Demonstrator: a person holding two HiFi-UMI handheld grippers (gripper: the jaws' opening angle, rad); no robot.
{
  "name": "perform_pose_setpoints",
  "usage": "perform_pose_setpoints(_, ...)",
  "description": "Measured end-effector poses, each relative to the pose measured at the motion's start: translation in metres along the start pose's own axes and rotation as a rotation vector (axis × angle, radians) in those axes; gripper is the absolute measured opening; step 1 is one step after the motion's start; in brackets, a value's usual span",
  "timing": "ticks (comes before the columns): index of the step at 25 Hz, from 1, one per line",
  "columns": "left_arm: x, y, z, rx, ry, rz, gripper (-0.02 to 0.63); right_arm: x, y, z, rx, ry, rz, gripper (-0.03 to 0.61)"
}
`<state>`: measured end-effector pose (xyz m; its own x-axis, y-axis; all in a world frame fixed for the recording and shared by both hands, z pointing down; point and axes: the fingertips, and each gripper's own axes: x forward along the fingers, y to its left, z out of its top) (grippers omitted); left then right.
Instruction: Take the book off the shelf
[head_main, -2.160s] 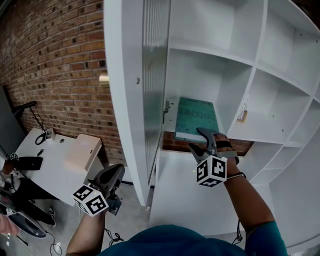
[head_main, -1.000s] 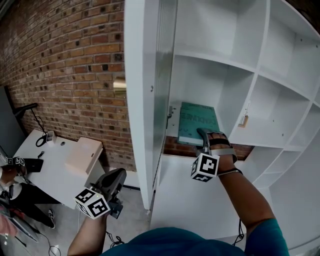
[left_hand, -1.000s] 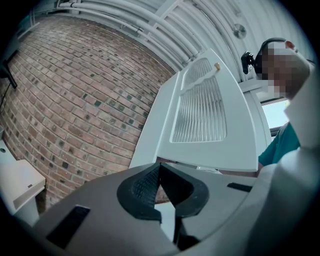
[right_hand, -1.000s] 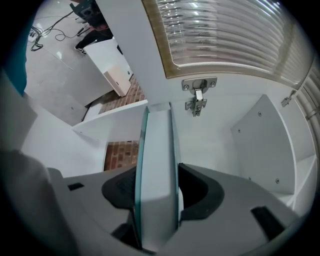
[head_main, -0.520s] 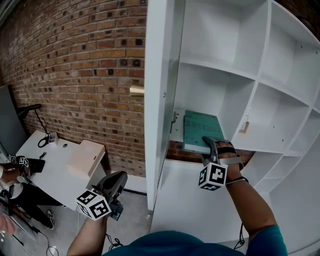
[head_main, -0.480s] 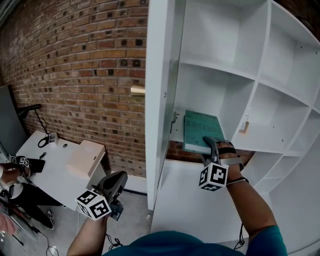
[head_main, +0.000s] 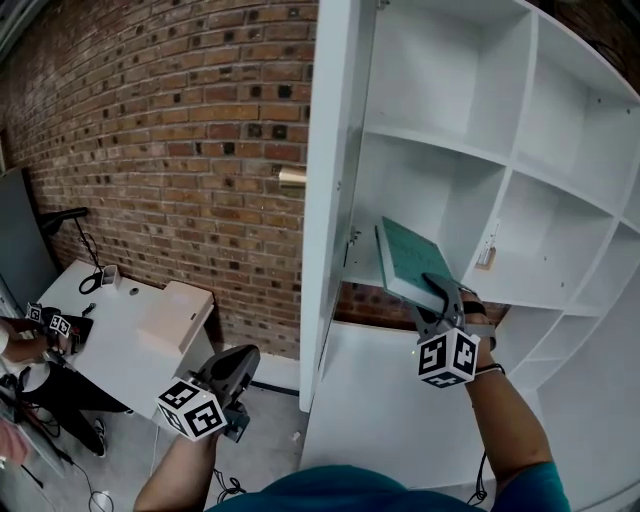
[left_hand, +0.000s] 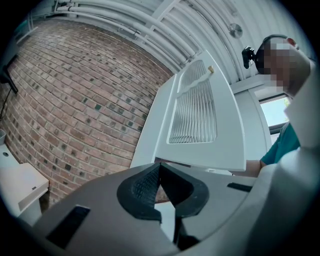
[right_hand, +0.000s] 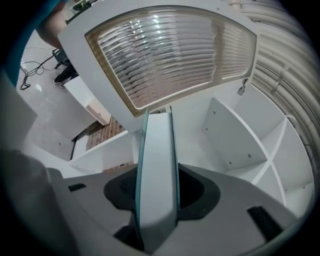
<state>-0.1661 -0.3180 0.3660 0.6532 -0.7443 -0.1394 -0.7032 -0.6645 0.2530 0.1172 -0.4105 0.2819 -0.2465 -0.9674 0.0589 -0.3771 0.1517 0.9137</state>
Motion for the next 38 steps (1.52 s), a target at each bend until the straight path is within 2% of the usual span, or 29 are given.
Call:
perform_pose_setpoints(12, -0.011, -0.016, 0.0, 0.013, -0.014, 0.0, 0.015, -0.044, -0.018, 0.018, 0.163, -0.133, -0.032, 0.175)
perform_pose_setpoints(18, -0.016, -0.024, -0.004, 0.014, -0.008, -0.001, 0.015, -0.075, -0.026, 0.03, 0.278, -0.217, -0.008, 0.173)
perform_pose_setpoints(31, -0.022, -0.024, -0.013, 0.002, 0.015, -0.046, 0.015, -0.14, -0.048, 0.03, 0.632, -0.375, 0.004, 0.173)
perform_pose_setpoints(38, -0.012, -0.028, -0.018, -0.005, 0.045, -0.101, 0.015, -0.163, -0.046, 0.021, 0.849, -0.406, 0.036, 0.173)
